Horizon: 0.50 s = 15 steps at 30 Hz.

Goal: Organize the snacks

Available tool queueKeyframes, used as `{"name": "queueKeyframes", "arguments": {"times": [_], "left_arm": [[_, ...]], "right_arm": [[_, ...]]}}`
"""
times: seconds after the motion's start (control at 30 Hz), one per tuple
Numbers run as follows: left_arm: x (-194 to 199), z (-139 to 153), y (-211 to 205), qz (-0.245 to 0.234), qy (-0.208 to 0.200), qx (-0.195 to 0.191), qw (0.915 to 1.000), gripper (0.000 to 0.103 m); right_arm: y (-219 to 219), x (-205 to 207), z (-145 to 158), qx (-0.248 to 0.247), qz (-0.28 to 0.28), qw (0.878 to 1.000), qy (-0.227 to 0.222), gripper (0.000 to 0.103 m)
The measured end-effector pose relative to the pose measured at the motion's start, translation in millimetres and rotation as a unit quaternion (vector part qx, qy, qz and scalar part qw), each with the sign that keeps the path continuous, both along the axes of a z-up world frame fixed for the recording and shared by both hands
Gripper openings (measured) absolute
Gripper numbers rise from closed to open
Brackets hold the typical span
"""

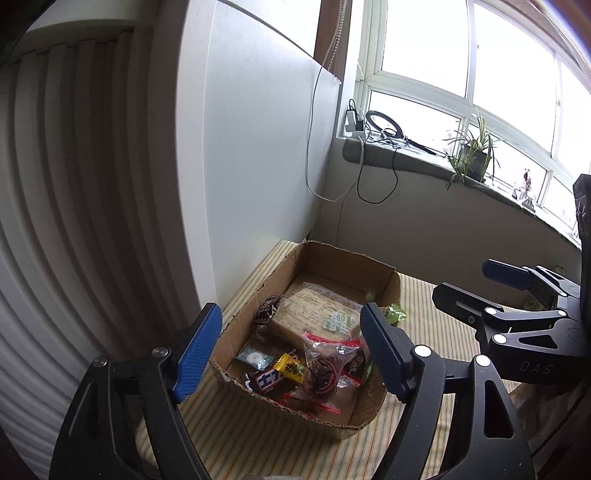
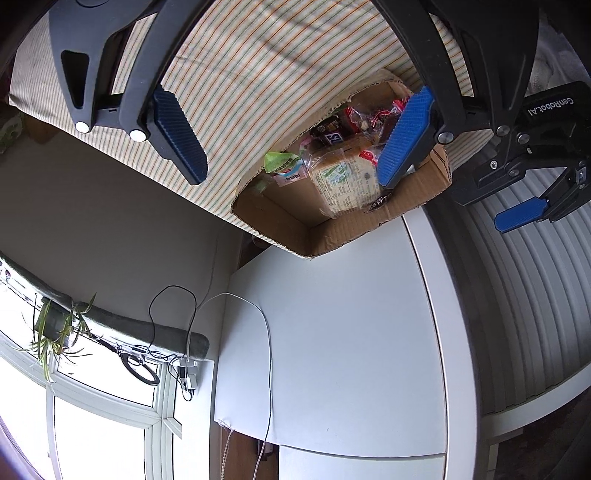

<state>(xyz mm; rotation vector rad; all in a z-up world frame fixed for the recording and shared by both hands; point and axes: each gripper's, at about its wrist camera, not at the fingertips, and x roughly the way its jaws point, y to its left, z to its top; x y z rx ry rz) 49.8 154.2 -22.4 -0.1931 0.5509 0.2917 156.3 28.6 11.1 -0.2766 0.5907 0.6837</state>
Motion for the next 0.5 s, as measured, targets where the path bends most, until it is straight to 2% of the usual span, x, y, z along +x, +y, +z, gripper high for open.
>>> {"name": "queueKeyframes", "arguments": {"times": [0.23, 0.33, 0.5], "left_arm": [[-25.0, 9.0, -13.9, -0.004, -0.016, 0.002, 0.9999, 0.08], [-33.0, 9.7, -17.3, -0.002, -0.018, 0.002, 0.9998, 0.081], [-45.9, 9.2, -22.7, -0.002, -0.017, -0.006, 0.9998, 0.081]], "right_arm": [[-17.1, -33.2, 8.9, 0.013, -0.011, 1.0, -0.009, 0.096], [-25.5, -44.3, 11.6, 0.017, -0.019, 1.0, -0.014, 0.102], [-38.6, -58.4, 15.1, 0.022, -0.027, 0.999, -0.018, 0.103]]}}
